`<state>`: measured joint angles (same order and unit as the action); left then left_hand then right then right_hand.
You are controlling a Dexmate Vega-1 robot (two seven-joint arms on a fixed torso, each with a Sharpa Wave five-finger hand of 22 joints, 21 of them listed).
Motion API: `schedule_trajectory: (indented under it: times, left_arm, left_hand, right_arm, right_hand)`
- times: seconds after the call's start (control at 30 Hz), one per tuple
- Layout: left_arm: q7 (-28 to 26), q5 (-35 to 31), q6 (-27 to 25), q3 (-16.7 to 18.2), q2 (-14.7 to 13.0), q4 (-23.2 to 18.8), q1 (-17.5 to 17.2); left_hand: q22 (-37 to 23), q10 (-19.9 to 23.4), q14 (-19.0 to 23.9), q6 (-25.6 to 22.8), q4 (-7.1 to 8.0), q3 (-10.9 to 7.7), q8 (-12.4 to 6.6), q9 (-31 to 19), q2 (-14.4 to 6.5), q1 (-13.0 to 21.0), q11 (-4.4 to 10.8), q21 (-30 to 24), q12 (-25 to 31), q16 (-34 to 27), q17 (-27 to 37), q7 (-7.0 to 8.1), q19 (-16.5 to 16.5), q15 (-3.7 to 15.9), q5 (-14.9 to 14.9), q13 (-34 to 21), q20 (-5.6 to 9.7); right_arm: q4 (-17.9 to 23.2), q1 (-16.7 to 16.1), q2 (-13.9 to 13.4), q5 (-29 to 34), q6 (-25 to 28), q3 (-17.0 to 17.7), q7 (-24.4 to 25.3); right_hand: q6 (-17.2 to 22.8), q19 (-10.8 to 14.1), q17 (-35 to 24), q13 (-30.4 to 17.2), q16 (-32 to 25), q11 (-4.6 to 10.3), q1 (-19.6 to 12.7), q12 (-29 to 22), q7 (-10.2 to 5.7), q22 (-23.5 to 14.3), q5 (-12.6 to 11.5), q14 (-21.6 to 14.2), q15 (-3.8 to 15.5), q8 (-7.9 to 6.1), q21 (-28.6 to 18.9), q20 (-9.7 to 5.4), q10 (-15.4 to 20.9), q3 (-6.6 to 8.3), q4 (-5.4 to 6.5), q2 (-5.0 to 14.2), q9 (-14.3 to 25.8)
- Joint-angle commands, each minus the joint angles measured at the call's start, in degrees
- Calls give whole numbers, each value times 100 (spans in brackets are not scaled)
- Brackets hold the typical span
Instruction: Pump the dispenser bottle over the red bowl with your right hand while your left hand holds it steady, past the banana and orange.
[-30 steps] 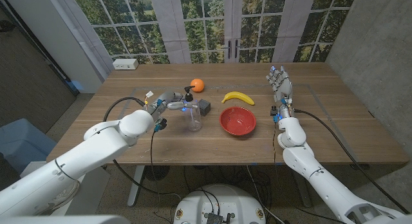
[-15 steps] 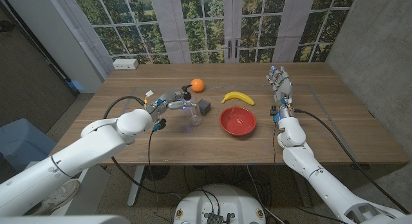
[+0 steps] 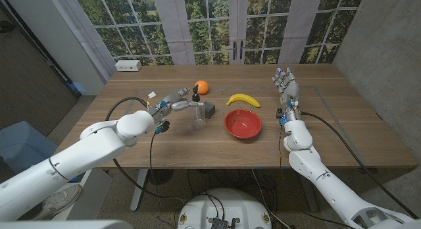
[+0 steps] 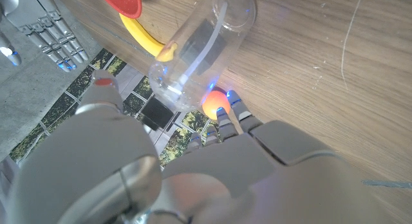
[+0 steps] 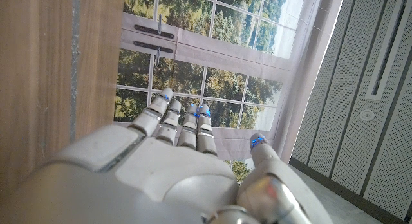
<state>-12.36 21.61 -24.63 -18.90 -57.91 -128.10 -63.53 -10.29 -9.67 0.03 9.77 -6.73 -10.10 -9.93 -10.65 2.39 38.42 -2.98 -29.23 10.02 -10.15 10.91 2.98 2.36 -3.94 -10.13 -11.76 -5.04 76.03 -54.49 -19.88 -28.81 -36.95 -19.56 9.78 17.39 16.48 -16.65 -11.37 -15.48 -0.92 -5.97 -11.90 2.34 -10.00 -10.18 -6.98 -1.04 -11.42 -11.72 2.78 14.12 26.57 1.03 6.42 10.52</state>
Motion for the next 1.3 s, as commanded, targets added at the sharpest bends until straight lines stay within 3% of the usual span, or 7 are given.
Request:
schedule_trajectory:
  times: [0.03, 0.4, 0.6, 0.77, 0.83, 1.1, 1.3]
  left_arm:
    - [-206, -174, 1649, 311, 209, 464, -576]
    - [-540, -300, 3029, 656, 877, 995, -1000]
    - [-201, -124, 3573, 725, 1111, 1475, -806]
    - [252, 338, 4510, 656, 1659, 2254, -456]
    - [487, 399, 4513, 651, 1571, 2350, -347]
    - [990, 995, 5005, 548, 2035, 3016, 6]
    - [1300, 1274, 5112, 506, 2135, 3291, 190]
  left_hand:
    - [-9, -655, -370, 763, 33, 52, -4, 0, -4, -187, -49, 155, 23, 20, 11, 86, 193, -8, -35, 3, -23]
    - [-17, -725, -517, 743, 246, 173, -115, 10, -83, -723, 50, 272, 118, -80, 42, 302, 202, 189, -43, 24, 52]
    - [-12, -260, -366, 126, 304, 212, -281, 32, -146, -1023, 221, 294, 267, -134, 3, 452, -67, 439, -68, 59, 157]
    - [-7, 200, -69, -473, 335, 191, -374, 51, -281, -1227, 414, 262, 347, -186, -31, 566, -452, 619, -86, 94, 309]
    - [-6, 341, 9, -648, 363, 164, -387, 58, -381, -1299, 487, 256, 364, -191, -38, 584, -562, 672, -98, 103, 390]
    - [-2, 752, 266, -963, 481, 89, -336, 73, -707, -1551, 639, 262, 409, -206, -56, 429, -808, 774, -130, 125, 595]
    - [3, 1080, 501, -1348, 634, -12, -270, 88, -1071, -1840, 703, 302, 397, -186, -71, 36, -990, 845, -179, 142, 756]
  right_arm:
    - [27, 0, 2, 21, 61, -13, 40]
    - [-26, 91, -44, 44, 177, -54, -8]
    - [-186, 193, -79, -63, 155, -73, -228]
    - [-233, 237, -152, -67, 199, -90, -323]
    - [-264, 255, -195, -104, 211, -96, -416]
    - [-281, 235, -240, -230, 269, -81, -517]
    - [-241, 170, -248, -249, 261, -69, -496]
  right_hand:
    - [2, 31, -19, -7, -37, -6, -31, 18, 28, -9, 15, -68, -6, 10, -7, 14, 46, 1, -26, 222, 17]
    - [-9, 30, -32, -8, -38, -20, -21, 26, 30, -9, 17, -57, -7, 16, -4, 23, 30, -8, -27, 211, 17]
    - [-10, 31, -40, -9, -38, -39, -6, 27, 38, -9, 22, -53, -18, 17, -1, 36, 28, -25, -27, 184, 17]
    - [-16, 33, -42, -10, -31, -37, 11, 27, 27, -9, 27, -40, -32, 21, 0, 49, 31, -46, -31, 146, 17]
    - [-4, 33, -43, -10, -30, -43, 20, 24, 18, -9, 29, -41, -37, 16, 0, 51, 40, -56, -32, 129, 17]
    - [9, 47, -43, -11, -26, -45, 57, 21, 15, -9, 33, -43, -37, 13, -2, 45, 49, -94, -32, 70, 17]
    - [18, 64, -44, -11, -15, -36, 95, 20, 28, -9, 34, -31, -24, 12, -4, 3, 59, -131, -32, 20, 16]
